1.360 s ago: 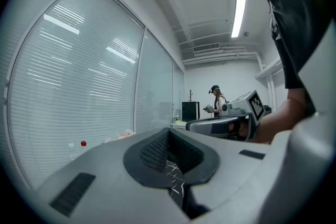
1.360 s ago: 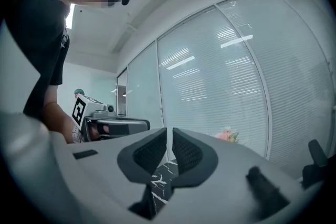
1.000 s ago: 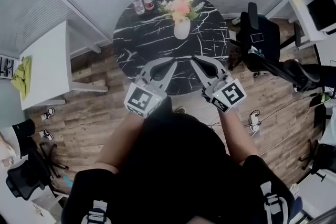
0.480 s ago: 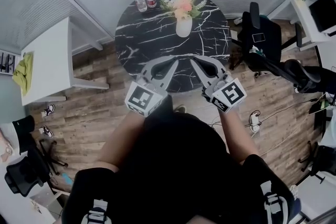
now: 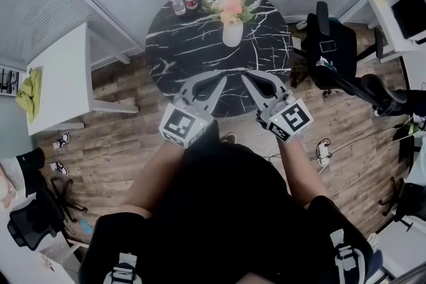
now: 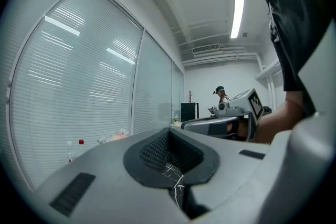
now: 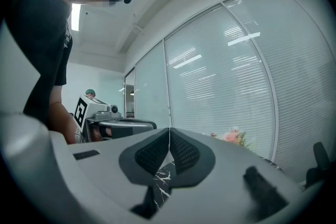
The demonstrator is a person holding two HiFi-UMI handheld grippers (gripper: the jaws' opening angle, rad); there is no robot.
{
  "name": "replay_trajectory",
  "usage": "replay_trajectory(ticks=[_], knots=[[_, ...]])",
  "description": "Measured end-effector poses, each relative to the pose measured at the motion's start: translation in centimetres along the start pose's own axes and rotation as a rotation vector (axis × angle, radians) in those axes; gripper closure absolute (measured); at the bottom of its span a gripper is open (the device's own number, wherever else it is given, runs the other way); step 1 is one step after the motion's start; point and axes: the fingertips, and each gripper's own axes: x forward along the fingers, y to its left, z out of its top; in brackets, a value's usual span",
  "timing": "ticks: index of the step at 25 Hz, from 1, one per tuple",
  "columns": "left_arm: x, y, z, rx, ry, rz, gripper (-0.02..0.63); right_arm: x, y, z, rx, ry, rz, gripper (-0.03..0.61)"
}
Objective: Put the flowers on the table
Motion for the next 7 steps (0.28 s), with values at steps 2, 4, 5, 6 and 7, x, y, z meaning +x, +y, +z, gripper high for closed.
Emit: replay_trajectory(ticks=[2,4,5,6,7], knots=[[0.09,0.00,0.12,0.000,-0.002,-0.001,0.606,0.01,-0.05,0.03,0.002,-0.002,0.000,0.557],[0.13,0.03,0.20,0.001,-0.005,0.000,0.606,-0.02,-0.09,0.09,0.002,-0.002,-0.003,0.557],[0.14,0.04,0.25,0.002,-0.007,0.000,0.606,-0.03,-0.12,0.14,0.002,-0.003,-0.004,0.557],[0.15,0.06,0.30,0.002,-0.008,-0.001,0.606,-0.04,-0.15,0.20,0.002,-0.003,-0.005,0.557],[0.17,0.07,0.36,0.003,-0.009,-0.001,0.606,-0.05,-0.19,0.25,0.002,-0.004,-0.006,0.557]])
